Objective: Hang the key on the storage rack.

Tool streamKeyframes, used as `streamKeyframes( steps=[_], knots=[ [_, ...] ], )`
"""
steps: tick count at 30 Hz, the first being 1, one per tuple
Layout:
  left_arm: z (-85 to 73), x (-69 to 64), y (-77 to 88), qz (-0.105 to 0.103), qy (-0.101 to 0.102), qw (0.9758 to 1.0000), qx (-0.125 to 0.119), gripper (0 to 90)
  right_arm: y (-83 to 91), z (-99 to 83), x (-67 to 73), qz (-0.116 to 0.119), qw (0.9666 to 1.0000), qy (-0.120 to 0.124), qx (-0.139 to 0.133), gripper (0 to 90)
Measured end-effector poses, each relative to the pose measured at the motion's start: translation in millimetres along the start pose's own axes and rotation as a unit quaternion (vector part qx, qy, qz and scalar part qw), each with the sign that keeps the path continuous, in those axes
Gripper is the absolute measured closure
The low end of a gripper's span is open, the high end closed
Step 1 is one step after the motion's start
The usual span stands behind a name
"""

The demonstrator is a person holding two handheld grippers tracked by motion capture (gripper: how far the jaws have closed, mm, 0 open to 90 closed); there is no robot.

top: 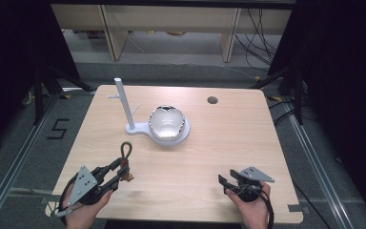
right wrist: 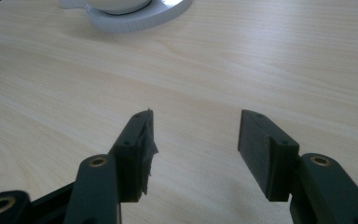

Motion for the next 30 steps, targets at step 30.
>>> streamKeyframes(
  steps=[30],
  knots=[
    [21.2,40.4,31.6,0.073,0.002,0.9969,-0.027,68.7,0.4,5.1,-8.3,-0.018,0.9993,-0.001,-0.032,46.4]
  ],
)
Point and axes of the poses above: each handheld gripper's, and its own axes: y roughly backward along the jaws, z roughly out of its top, x roughly to its left, the point moved 8 cm from there along -y, roughly forward along the jaws, and after that the axes turned 15 degrees about -z, right-handed, at the moved point
